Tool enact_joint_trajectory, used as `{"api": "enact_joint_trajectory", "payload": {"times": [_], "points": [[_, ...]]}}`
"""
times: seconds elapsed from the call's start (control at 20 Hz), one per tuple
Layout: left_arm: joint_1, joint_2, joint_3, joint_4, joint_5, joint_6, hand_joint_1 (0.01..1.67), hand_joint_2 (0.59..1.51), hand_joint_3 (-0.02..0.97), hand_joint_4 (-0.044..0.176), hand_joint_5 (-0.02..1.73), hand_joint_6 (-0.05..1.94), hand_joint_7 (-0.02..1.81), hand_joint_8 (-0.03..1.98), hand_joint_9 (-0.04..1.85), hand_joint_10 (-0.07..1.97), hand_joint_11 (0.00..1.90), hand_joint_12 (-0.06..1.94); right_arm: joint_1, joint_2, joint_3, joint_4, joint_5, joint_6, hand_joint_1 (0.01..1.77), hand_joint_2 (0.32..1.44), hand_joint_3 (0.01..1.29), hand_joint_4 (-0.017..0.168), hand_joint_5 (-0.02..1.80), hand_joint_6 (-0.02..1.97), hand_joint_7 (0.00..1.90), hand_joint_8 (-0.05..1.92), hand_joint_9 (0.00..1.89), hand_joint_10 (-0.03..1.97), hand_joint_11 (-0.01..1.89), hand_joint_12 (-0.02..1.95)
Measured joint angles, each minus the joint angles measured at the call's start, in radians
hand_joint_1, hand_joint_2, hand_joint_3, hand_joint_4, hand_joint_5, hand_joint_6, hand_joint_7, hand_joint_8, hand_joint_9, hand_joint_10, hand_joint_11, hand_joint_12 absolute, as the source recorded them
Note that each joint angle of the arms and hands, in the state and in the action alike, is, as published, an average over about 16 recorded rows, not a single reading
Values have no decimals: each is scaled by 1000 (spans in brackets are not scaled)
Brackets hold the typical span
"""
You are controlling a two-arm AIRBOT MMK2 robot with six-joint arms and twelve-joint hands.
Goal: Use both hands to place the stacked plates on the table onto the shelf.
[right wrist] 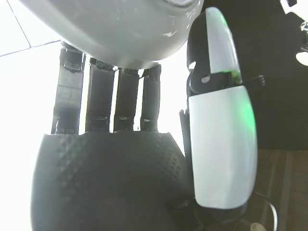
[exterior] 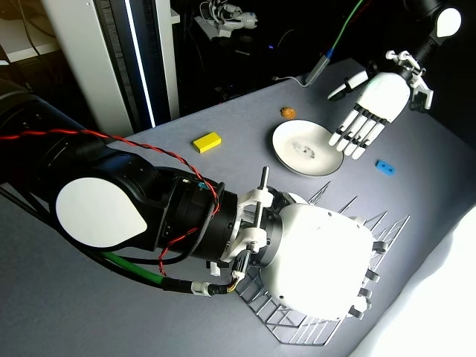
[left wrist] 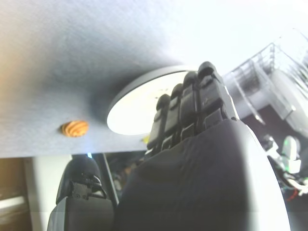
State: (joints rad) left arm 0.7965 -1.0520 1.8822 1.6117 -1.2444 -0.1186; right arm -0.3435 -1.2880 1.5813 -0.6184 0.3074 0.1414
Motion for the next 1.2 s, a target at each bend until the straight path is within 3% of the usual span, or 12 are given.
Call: {"api": "enact_joint_trajectory", "payload": {"times": [0.35,0.65,0.95,1.2], "points": [[21,-5,6,-4,9,2,14,1122,11,5,21,12,8,-14,14,-4,15,1,39,40,-34,-25,40,-54,1044,1039,14,-3,769,59,854,14,897,14,451,1239],[35,-8,8,-9,15,2,14,1119,11,5,21,12,-2,-13,14,0,15,2,107,132,-160,-87,94,-135,981,1059,14,-2,685,49,758,14,789,12,331,1232],[51,-9,9,-14,18,2,14,1121,12,5,21,11,-10,-14,20,7,15,3,161,257,-369,-158,127,-238,919,1036,14,-2,427,47,472,14,479,12,175,810],[68,-10,8,-21,21,2,15,1121,11,5,22,11,-12,-16,22,8,14,2,168,336,-537,-195,117,-310,957,993,14,-1,209,45,227,14,227,12,64,417]]}}
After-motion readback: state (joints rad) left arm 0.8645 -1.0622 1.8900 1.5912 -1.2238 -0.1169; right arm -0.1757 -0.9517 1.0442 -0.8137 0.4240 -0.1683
